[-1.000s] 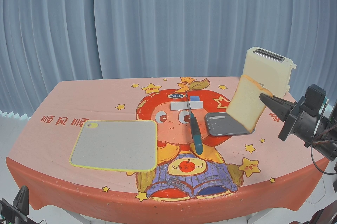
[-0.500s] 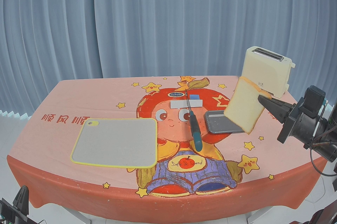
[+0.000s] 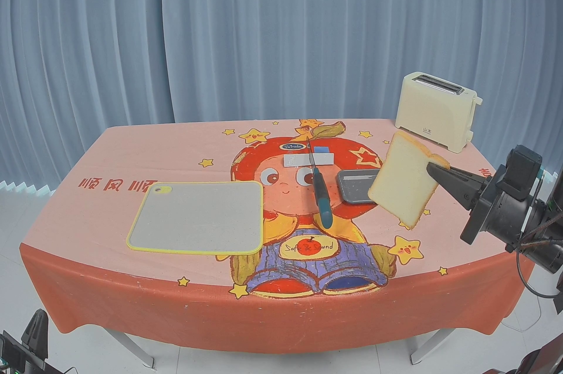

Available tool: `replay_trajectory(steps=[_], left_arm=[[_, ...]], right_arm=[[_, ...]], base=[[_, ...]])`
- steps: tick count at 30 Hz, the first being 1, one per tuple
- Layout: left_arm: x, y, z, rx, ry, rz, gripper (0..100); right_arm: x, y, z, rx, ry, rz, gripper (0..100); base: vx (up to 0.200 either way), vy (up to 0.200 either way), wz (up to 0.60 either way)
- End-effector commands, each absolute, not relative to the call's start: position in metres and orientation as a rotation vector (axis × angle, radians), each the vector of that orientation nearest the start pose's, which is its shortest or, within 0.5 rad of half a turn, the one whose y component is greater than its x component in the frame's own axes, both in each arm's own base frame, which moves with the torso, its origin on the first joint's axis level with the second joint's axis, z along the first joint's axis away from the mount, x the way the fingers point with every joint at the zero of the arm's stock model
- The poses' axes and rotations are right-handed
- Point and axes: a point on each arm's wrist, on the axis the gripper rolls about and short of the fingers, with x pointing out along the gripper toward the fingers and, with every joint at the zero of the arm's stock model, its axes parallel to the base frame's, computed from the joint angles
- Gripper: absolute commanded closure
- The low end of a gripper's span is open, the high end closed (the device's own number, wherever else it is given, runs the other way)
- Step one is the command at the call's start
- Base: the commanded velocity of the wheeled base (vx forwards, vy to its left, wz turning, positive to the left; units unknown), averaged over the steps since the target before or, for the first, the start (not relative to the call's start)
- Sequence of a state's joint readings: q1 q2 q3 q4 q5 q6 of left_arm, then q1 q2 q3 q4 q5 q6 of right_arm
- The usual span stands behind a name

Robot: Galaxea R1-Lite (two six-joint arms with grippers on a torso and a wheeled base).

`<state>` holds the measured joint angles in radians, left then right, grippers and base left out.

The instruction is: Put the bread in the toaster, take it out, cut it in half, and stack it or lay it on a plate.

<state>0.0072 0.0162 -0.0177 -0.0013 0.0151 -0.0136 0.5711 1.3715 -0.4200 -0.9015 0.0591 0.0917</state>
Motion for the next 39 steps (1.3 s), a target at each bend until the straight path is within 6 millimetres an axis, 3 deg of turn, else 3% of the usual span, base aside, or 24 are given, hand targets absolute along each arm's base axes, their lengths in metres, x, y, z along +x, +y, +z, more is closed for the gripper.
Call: replay_trajectory(steps=[1, 39], left_arm=[[-0.0228, 0.0002, 0.0756, -0.012, -0.002, 0.023, 100], [-0.0228, 0.0001, 0.0756, -0.014, -0.002, 0.025, 100]], right_arm=[[0.172, 0.1139, 0.1896, 0.075, 0.082, 0.635, 100], [0.1784, 0.1188, 0.189, 0.089, 0.095, 0.634, 100]], base=[[0.0, 0.2, 0.0], [0.0, 0.2, 0.0]])
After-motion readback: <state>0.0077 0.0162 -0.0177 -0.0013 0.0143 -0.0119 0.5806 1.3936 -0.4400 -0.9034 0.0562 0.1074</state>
